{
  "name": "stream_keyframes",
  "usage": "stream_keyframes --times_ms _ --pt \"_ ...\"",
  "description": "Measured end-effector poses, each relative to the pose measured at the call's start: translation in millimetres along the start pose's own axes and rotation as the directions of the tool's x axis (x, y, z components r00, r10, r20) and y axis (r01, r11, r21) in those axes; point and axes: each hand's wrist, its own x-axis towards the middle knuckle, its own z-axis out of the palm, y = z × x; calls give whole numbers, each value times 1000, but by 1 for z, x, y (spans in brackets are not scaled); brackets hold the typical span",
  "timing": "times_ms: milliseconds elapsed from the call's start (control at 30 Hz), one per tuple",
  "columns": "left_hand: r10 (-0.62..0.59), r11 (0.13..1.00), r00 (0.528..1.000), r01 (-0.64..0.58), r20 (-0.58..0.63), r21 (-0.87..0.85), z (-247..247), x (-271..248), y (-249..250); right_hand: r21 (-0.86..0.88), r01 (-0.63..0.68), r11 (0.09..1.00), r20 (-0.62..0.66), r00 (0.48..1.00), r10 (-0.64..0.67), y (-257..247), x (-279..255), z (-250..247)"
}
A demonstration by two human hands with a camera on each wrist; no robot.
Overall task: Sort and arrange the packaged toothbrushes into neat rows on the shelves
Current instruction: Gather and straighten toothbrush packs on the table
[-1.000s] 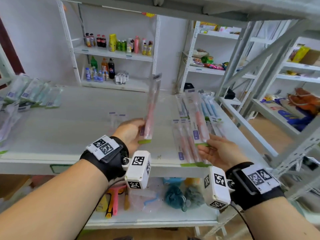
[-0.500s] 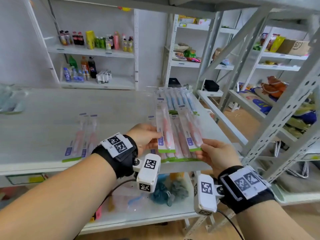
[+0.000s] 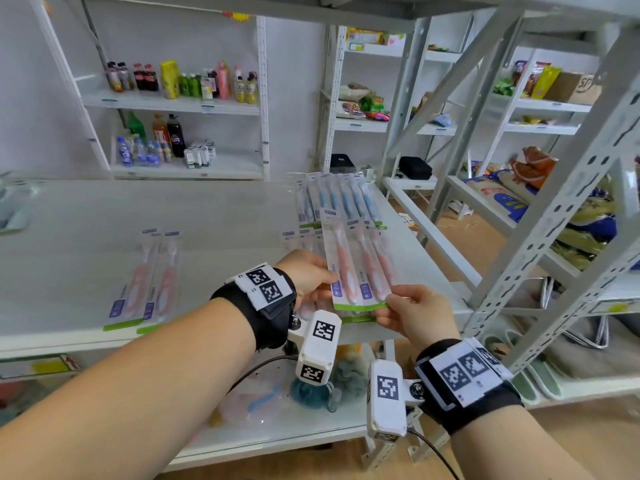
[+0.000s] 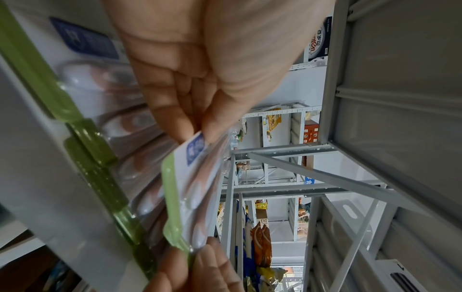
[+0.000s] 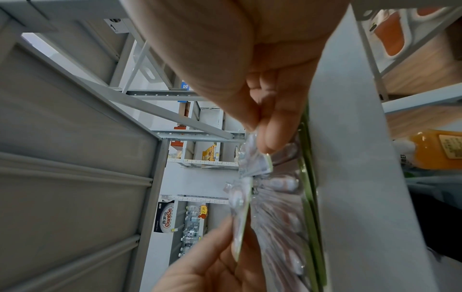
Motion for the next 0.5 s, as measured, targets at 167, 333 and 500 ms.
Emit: stream_keyframes --times_ms 167,333,500 --pt "-11 1000 1000 11 11 29 12 3 2 14 -23 1000 -40 999 23 2 0 -1" --pt "-22 998 1000 21 10 62 18 7 3 -47 -13 999 -60 998 10 6 2 -3" --pt "-12 994 1000 10 13 112 20 12 2 -143 39 989 -46 998 -46 8 5 -10"
